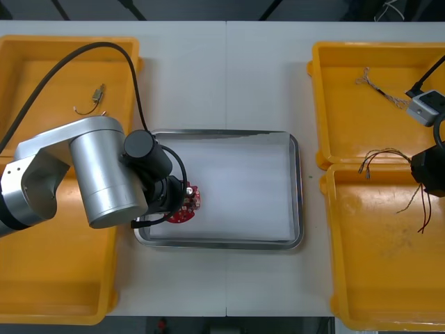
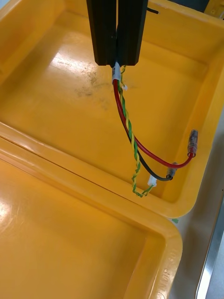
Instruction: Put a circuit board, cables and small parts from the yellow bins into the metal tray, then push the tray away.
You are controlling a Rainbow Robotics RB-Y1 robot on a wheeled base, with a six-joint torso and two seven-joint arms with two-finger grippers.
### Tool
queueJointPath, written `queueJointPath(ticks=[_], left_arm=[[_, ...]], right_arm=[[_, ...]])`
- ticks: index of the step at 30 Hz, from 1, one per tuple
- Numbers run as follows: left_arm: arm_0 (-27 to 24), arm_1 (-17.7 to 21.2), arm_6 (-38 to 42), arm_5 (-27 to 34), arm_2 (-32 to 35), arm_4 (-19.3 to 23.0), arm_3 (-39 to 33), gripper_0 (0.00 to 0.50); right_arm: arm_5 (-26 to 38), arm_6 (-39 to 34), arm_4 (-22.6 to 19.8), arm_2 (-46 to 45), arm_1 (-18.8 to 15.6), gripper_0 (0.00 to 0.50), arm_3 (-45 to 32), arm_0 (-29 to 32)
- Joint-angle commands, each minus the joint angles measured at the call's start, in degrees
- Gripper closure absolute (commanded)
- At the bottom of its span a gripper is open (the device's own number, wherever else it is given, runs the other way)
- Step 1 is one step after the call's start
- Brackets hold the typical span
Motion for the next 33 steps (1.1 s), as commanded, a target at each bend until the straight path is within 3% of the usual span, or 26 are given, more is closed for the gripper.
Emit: queueJointPath(ticks=[1, 23, 26, 31, 33], left_arm=[[-1.92, -0.84, 4.67, -0.78, -1.83, -0.83, -0.53, 0.5], [-1.92, -0.58, 4.58, -1.83, -5.17, -3.64, 0.17, 0.488], [-1.92, -0.58, 4.32, -1.83, -5.17, -3.64, 0.08, 0.419], [-2.27, -0.58, 4.14, -1.75, -5.17, -4.08, 0.08, 0.228], [-2.71, -0.4, 4.14, -1.66, -5.17, -4.08, 0.08, 0.178]], right_arm=[[0.19, 1.74, 0.25, 0.3, -2.16, 0.5, -0.18, -1.32], [0.19, 1.74, 0.25, 0.3, -2.16, 0.5, -0.18, -1.32], [0.19, 1.74, 0.25, 0.3, -2.16, 0.5, -0.18, -1.32], [0.19, 1.74, 0.25, 0.3, -2.16, 0.5, -0.18, -1.32], [0.19, 1.74, 0.25, 0.3, -2.16, 0.5, -0.18, -1.32]])
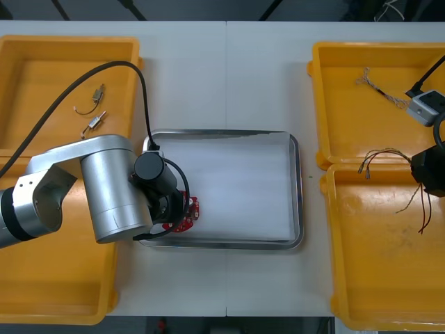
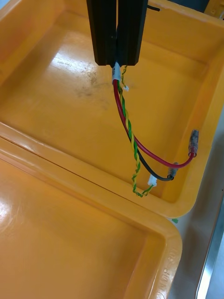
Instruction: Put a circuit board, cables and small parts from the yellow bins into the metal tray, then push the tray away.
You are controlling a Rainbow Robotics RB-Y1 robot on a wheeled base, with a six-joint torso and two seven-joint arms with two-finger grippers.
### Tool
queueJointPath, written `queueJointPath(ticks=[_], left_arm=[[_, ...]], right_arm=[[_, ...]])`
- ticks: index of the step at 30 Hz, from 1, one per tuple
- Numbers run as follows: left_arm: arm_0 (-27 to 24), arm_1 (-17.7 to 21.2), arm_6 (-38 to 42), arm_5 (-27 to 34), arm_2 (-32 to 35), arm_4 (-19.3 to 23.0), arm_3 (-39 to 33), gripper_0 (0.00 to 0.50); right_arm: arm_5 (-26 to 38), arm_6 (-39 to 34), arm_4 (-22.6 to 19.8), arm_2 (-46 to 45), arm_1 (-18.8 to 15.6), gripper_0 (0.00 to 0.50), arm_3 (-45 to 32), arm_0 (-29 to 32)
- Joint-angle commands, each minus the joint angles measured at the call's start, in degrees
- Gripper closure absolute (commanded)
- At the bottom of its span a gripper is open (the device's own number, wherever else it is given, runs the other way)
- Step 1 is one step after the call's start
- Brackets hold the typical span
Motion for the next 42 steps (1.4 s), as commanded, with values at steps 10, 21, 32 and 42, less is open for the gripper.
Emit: queueJointPath(ticks=[10, 21, 32, 42], left_arm=[[-6.13, 0.78, 4.05, 1.59, 2.4, 5.12, -1.75, 0.033], [-10.18, 6.31, -1.04, 10.73, 16.64, 20.85, -6.15, 0.019], [-11.14, 13.43, -12.91, 12.66, 30.26, 31.92, -1.14, 0.0], [-11.06, 17.83, -23.19, 8.44, 33.78, 32.71, 8.27, 0.0]], right_arm=[[0.19, 1.74, 0.25, 0.3, -2.15, 0.5, -0.18, -1.32], [0.19, 1.74, 0.25, 0.3, -2.15, 0.5, -0.18, -1.32], [0.19, 1.56, 0.51, 1.1, -1.8, 0.5, 0.7, -1.06], [0.19, 1.47, 0.77, 8.04, -4.26, 0.5, 0.61, -6.42]])
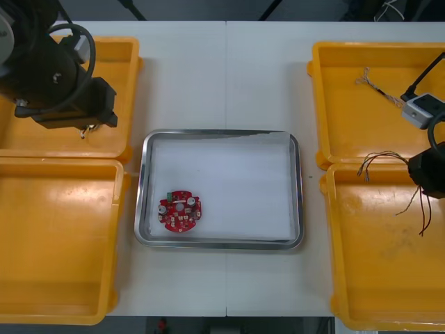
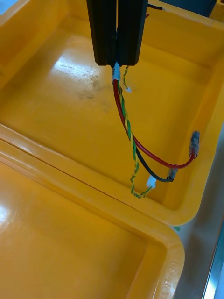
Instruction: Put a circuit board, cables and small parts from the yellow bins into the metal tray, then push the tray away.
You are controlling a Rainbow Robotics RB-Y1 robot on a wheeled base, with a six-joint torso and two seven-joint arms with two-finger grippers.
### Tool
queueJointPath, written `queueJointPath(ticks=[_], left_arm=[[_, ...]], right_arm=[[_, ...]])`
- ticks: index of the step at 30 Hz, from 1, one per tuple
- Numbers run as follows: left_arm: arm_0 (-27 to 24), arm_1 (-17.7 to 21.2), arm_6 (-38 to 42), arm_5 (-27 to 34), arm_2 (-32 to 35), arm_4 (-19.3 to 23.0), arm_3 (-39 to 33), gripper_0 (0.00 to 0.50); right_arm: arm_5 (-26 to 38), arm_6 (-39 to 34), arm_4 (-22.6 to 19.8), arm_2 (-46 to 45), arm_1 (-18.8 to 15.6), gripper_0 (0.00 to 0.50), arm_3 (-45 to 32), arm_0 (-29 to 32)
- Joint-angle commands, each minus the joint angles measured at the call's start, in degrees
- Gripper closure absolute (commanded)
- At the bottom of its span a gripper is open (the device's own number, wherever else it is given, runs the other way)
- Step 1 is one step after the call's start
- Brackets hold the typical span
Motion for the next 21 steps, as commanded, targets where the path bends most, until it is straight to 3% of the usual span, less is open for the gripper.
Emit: queueJointPath(ticks=[1, 12, 21], left_arm=[[-2.46, 3.87, -3.88, -2.26, 2.8, 0.26, 4.92, 0.0], [-2.55, 8.09, -14.16, -12.63, 4.47, 0.35, 17.05, 0.0], [-3.25, 9.85, -21.81, -20.1, 5.0, 0.08, 27.24, 0.0]], right_arm=[[0.19, 1.47, 0.81, 6.2, -2.98, 0.5, -0.01, -6.23], [-1.44, 2.18, 1.52, 21.23, -2.89, 0.5, -0.01, -17.39], [-5.92, 4.99, 1.25, 33.53, 1.33, 0.5, 0.78, -26.62]])
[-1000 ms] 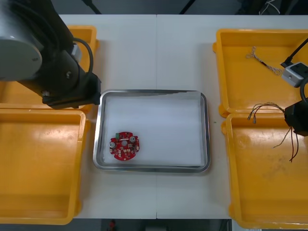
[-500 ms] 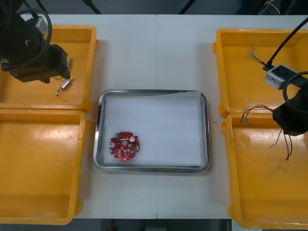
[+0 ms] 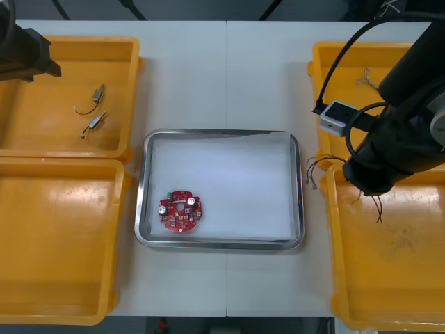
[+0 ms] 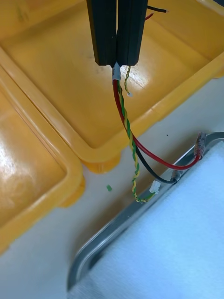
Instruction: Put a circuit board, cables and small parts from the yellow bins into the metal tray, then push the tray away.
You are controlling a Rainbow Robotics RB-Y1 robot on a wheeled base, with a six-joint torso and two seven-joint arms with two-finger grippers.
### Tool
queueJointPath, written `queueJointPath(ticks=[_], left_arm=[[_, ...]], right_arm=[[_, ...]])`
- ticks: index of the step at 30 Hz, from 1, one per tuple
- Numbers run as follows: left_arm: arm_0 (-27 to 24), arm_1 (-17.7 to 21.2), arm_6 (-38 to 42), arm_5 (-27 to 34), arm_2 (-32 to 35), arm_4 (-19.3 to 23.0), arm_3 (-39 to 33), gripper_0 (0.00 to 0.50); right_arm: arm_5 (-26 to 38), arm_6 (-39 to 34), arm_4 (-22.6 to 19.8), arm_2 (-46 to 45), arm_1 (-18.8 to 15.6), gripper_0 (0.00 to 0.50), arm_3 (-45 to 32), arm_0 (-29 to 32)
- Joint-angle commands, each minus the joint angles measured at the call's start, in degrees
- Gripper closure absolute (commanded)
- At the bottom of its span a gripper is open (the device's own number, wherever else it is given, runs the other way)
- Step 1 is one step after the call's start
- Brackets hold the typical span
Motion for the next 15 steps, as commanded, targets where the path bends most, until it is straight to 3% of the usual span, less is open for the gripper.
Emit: queueJointPath(ticks=[1, 15], left_arm=[[-3.49, 3.43, -2.25, -3.0, 1.78, 0.06, 4.68, 0.0], [-13.25, -3.78, -9.46, -3.09, 1.52, -1.61, 19.27, 0.0]], right_arm=[[-2.38, 6.06, 0.43, 6.37, 2.69, 0.5, 0.94, -6.93], [-8.0, 22.24, -2.47, 19.11, 13.5, 0.5, 13.15, -20.11]])
